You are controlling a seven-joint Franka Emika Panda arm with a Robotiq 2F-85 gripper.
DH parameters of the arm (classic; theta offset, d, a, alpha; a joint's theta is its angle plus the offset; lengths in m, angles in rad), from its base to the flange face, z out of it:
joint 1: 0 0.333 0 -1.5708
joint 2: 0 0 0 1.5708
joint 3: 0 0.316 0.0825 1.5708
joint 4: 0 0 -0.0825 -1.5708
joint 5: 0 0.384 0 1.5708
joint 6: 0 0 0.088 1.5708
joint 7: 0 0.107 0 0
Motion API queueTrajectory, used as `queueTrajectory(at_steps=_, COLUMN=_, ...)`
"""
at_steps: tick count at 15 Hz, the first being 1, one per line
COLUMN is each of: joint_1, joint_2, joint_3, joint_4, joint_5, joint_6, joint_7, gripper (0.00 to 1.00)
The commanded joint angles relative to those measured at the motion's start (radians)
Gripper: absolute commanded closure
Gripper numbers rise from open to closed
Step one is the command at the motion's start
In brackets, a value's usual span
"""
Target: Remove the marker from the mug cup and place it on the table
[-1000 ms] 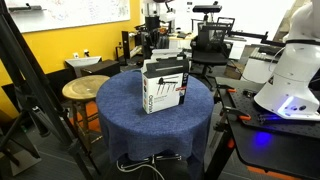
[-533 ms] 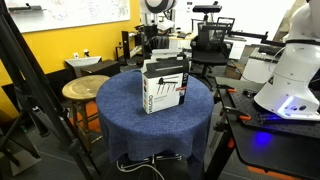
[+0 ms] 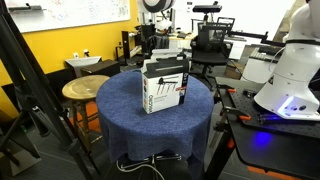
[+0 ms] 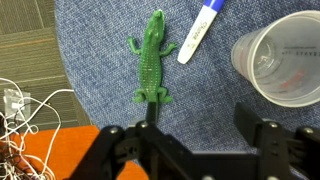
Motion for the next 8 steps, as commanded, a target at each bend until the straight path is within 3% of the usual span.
queueTrajectory(at_steps=1, joint_1=-0.006, joint_2=-0.046, joint_3=0.022, joint_4=-0.017, joint_5=0.015, joint_6=0.006, joint_7=-0.032, gripper=0.00)
queueTrajectory(at_steps=8, joint_1=0.001, joint_2=-0.049, joint_3=0.029, joint_4=-0.002, joint_5=0.008, joint_6=-0.001, joint_7=-0.026, gripper=0.00)
